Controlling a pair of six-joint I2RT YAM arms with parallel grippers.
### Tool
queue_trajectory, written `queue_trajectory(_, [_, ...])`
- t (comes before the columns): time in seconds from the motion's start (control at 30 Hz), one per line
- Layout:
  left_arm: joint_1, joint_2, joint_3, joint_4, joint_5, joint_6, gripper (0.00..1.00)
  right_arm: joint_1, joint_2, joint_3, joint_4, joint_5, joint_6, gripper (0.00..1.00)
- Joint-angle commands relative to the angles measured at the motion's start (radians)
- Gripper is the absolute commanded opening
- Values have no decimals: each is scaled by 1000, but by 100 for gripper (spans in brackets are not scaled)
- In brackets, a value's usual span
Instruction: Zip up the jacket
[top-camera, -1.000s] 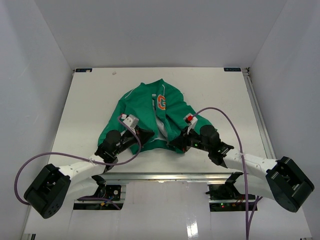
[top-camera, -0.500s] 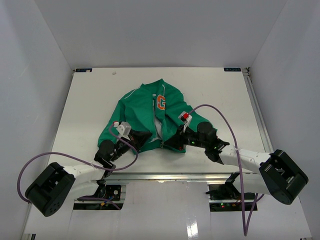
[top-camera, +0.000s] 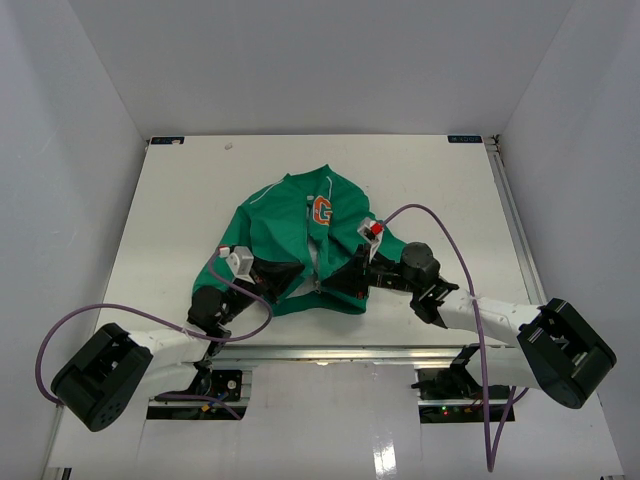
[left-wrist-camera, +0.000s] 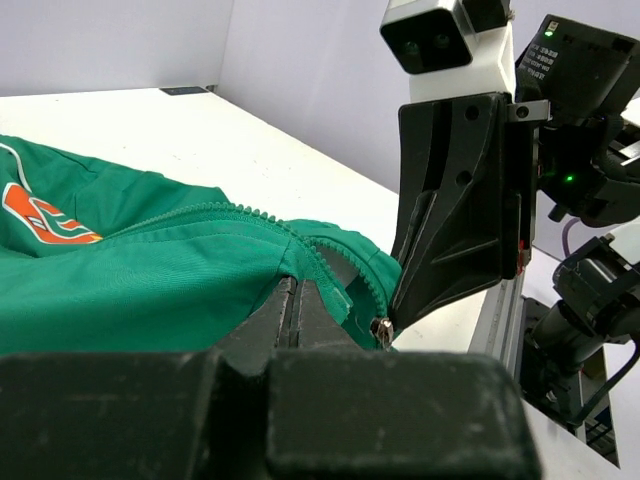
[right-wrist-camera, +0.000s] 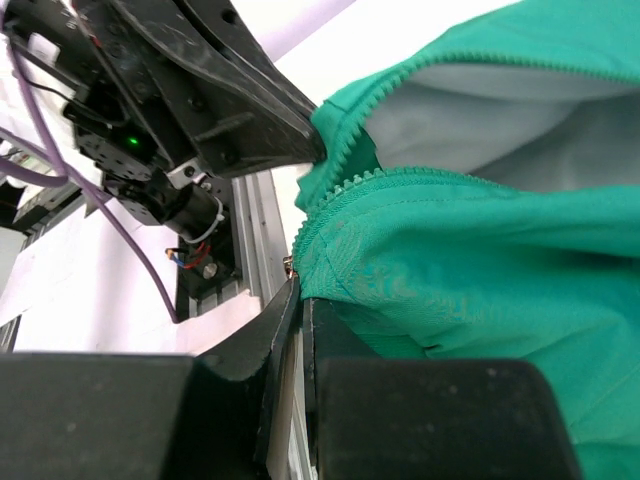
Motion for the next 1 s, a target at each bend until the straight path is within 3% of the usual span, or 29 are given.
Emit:
queue_trajectory(0.0, [0, -7, -23, 126, 26, -24, 0, 5, -14, -18, 178, -29, 26, 8])
queue_trajectory(0.17, [0, -11, -36, 159, 30, -40, 0, 5, -4, -42, 282, -19, 38, 8])
queue_trajectory(0.97, [0, -46, -59, 202, 21, -48, 0, 5, 77, -22, 336, -19, 114, 8])
